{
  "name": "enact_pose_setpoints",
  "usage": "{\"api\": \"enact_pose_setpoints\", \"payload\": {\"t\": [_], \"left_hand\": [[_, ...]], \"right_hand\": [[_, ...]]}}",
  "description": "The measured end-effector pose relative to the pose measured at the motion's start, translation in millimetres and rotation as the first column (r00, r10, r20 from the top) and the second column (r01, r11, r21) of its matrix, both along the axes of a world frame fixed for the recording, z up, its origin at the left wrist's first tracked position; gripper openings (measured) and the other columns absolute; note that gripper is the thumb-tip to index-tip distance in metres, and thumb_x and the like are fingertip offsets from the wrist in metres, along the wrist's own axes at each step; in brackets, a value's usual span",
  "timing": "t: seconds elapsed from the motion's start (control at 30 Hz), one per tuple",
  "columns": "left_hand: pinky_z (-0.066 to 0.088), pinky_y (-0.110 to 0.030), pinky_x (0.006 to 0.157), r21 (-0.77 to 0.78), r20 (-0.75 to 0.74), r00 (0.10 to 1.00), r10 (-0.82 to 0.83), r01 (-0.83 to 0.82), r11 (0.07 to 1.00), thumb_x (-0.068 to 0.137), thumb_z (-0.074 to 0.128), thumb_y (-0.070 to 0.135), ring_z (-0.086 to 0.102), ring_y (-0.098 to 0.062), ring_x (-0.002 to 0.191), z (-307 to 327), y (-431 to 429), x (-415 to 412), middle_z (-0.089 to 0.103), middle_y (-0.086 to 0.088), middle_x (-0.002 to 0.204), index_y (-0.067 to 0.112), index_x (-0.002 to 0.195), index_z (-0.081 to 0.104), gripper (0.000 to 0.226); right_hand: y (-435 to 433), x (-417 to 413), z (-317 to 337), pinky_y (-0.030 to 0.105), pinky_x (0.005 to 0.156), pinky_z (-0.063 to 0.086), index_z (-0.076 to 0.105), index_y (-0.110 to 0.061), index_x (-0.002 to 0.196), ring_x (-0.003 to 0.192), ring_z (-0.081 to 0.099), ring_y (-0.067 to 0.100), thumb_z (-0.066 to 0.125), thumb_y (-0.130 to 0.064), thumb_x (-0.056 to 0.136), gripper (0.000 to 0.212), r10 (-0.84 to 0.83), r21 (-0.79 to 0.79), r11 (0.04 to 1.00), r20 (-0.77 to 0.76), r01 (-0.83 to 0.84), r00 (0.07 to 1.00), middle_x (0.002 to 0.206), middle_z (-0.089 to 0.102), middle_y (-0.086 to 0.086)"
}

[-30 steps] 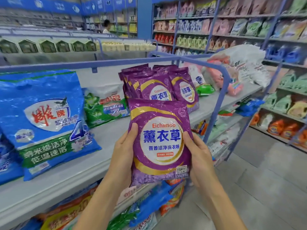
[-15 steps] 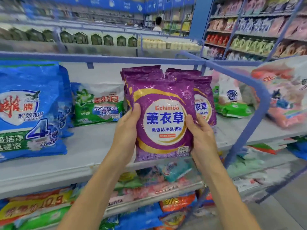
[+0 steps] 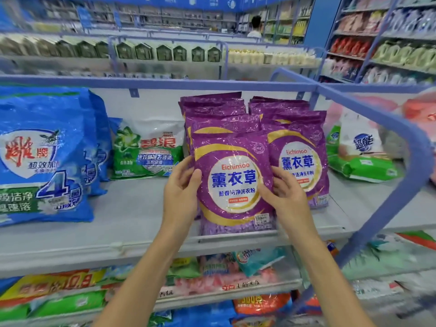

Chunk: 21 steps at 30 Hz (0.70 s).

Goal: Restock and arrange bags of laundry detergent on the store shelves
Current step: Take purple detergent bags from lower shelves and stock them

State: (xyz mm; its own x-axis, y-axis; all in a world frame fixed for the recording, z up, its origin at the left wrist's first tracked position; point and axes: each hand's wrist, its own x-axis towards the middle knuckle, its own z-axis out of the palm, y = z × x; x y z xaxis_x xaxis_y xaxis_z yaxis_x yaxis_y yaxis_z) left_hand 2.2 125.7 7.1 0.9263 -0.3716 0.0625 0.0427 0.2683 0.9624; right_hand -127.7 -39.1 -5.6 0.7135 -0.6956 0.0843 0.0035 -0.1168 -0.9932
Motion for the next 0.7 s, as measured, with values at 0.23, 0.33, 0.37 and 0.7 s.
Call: {"api": "enact_pose_setpoints", "payload": {"t": [0.23,0.33,0.37,0.7], "left_hand": [[0.060,-0.029,0.077,0.574,0.032,0.981,-0.193,0.140,0.807,0.062,0.097,0.027,0.070,-0.010,0.091,-8.0,27.9,-23.9,0.071,0.010,0.104,0.029,0.113,0.061,0.063],[0.057,-0.025,0.070,0.551,0.156,0.984,-0.085,-0.015,0.835,0.062,0.095,0.008,0.070,-0.013,0.084,-11.0,20.1,-18.2,0.073,0.009,0.097,0.027,0.110,0.063,0.060],[0.057,-0.023,0.068,0.526,0.178,0.982,-0.064,-0.040,0.849,0.062,0.095,0.004,0.071,-0.013,0.084,-11.4,18.0,-15.5,0.073,0.009,0.095,0.030,0.107,0.063,0.061],[0.053,-0.019,0.071,0.639,0.314,0.935,-0.163,-0.081,0.765,0.056,0.097,0.012,0.064,0.002,0.085,-20.8,19.8,-27.7,0.066,0.017,0.097,0.032,0.110,0.053,0.073]], "right_hand": [[7.6,-27.8,-25.0,0.020,0.086,0.054,0.059,-0.042,0.113,0.094,0.066,-0.005,0.092,-0.017,0.071,0.059,-0.006,-0.257,0.963,-0.311,-0.078,0.951,0.105,0.071,-0.019],[11.3,-14.1,-24.8,0.021,0.078,0.054,0.064,-0.038,0.106,0.088,0.067,-0.004,0.093,-0.014,0.069,0.053,-0.061,-0.309,0.951,-0.248,-0.019,0.967,0.097,0.074,-0.018],[12.7,-10.5,-25.5,0.020,0.076,0.053,0.064,-0.038,0.103,0.086,0.067,-0.005,0.093,-0.013,0.068,0.052,-0.073,-0.313,0.950,-0.236,-0.005,0.969,0.095,0.073,-0.019],[20.6,-11.7,-33.9,0.037,0.095,0.055,0.060,-0.035,0.124,0.104,0.064,0.003,0.084,-0.026,0.082,0.049,-0.111,-0.398,0.917,-0.218,0.016,0.970,0.112,0.067,-0.023]]}}
